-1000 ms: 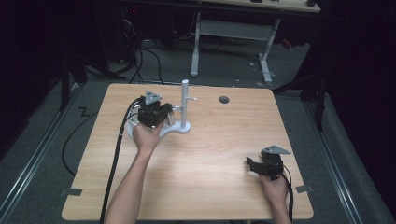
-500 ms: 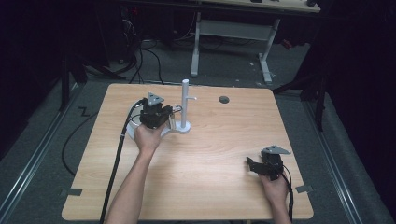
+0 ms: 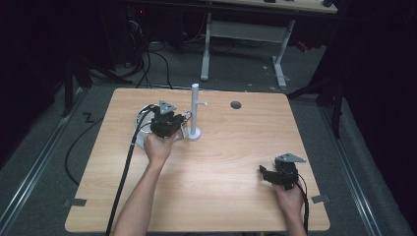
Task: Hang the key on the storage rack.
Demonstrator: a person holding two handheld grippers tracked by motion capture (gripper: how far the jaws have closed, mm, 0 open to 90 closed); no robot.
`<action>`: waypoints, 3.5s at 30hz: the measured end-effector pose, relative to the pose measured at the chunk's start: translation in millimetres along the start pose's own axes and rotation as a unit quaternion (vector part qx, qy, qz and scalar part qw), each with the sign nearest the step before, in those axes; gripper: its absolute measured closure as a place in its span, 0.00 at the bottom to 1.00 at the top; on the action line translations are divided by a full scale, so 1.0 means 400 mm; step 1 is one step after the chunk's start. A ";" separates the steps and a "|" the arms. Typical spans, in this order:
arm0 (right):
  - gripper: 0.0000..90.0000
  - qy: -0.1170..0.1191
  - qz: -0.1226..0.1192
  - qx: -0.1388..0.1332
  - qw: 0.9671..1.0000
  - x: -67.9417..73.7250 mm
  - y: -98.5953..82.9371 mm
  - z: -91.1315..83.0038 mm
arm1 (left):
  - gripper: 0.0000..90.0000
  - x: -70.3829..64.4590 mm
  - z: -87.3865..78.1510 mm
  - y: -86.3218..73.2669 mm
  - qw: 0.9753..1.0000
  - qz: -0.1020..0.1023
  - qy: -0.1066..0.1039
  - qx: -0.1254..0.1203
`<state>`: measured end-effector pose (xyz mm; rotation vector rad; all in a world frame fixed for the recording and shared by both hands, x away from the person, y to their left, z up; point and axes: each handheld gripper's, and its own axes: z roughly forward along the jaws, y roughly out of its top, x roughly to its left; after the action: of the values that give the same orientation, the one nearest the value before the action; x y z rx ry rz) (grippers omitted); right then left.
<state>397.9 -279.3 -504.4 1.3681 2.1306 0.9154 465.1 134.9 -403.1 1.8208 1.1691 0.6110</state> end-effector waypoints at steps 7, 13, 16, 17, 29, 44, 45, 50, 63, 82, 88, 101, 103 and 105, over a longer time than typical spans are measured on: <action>0.32 0.000 0.000 0.000 1.000 0.000 0.000 0.000 | 0.94 0.000 0.008 -0.007 1.000 -0.009 -0.002 -0.004; 0.32 0.001 0.000 0.000 1.000 0.000 0.000 0.000 | 0.93 -0.003 0.013 -0.013 1.000 -0.011 -0.004 0.004; 0.32 0.000 0.000 0.000 1.000 0.000 0.000 0.000 | 0.91 -0.006 0.011 -0.011 1.000 -0.010 -0.001 0.000; 0.32 0.000 0.000 0.000 1.000 0.000 0.000 0.000 | 0.91 -0.007 0.009 -0.011 1.000 -0.010 0.000 -0.003; 0.32 0.000 0.000 0.000 1.000 0.000 0.000 0.000 | 0.68 -0.002 -0.020 -0.011 1.000 -0.007 0.001 -0.007; 0.32 0.000 0.000 0.000 1.000 0.000 0.000 0.000 | 0.52 0.009 -0.072 -0.025 1.000 -0.011 0.007 -0.009; 0.32 0.000 0.000 0.000 1.000 0.000 0.000 0.000 | 0.51 0.009 -0.072 -0.025 1.000 -0.011 0.007 -0.009; 0.32 0.000 -0.001 0.000 1.000 0.000 0.000 0.000 | 0.51 0.018 -0.089 -0.035 1.000 -0.018 0.005 -0.008; 0.32 -0.001 -0.001 0.000 1.000 0.000 0.000 0.000 | 0.51 0.035 -0.129 -0.055 1.000 -0.023 0.002 -0.012; 0.32 -0.001 -0.001 0.000 1.000 0.000 0.000 0.000 | 0.48 0.047 -0.185 -0.088 0.999 -0.038 0.003 -0.015; 0.32 0.000 -0.001 0.000 1.000 0.001 0.000 0.000 | 0.48 0.049 -0.197 -0.092 0.999 -0.038 0.005 -0.015; 0.32 0.000 -0.001 0.000 1.000 0.001 0.000 0.000 | 0.47 0.058 -0.230 -0.113 0.999 -0.047 0.005 -0.018; 0.32 -0.001 -0.001 0.000 1.000 0.001 0.000 0.000 | 0.47 0.060 -0.236 -0.116 0.999 -0.047 0.006 -0.018; 0.32 -0.001 -0.001 0.000 1.000 0.001 0.000 0.000 | 0.46 0.062 -0.243 -0.119 0.999 -0.049 0.007 -0.021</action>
<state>397.9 -279.0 -504.4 1.3655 2.1316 0.9128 379.5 205.1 -395.8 1.7160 1.2384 0.5889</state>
